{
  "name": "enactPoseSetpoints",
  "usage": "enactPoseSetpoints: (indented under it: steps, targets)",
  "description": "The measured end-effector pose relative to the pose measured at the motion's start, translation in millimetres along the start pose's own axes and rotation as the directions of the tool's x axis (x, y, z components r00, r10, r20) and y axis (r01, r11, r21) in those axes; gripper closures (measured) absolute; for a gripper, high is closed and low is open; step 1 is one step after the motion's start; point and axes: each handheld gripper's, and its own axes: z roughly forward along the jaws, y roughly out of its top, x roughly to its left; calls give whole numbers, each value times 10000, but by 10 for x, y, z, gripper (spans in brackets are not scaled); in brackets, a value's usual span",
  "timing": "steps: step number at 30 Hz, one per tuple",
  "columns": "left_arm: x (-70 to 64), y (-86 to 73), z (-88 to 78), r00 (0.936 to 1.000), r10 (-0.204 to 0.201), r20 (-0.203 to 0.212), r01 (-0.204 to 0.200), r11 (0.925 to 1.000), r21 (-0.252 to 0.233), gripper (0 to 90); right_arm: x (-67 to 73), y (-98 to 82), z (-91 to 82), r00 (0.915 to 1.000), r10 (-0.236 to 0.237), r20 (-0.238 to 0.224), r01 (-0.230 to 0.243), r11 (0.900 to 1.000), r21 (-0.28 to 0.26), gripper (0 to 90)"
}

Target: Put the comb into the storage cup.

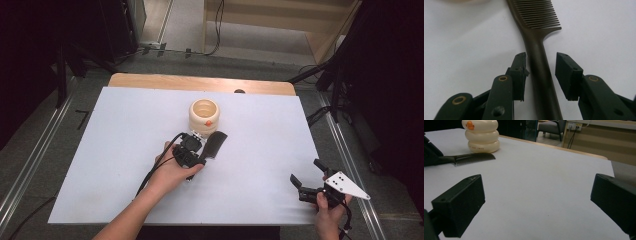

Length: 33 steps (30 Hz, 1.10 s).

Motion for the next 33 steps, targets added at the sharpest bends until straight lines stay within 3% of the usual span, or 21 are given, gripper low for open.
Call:
enactPoseSetpoints:
  steps: [14,20,33]
  targets:
    - [-39,-3,47,9994,100,-341,-94,9998,172,650,0,2,1,10000,72,59,-72,10000,32,0]
    - [-70,2,54,9972,321,-678,-302,9991,290,683,0,3,5,9999,75,107,-76,10000,52,0]
    - [-50,5,53,9979,129,-635,-111,9995,279,721,3,5,8,9996,120,243,-122,9999,72,0]
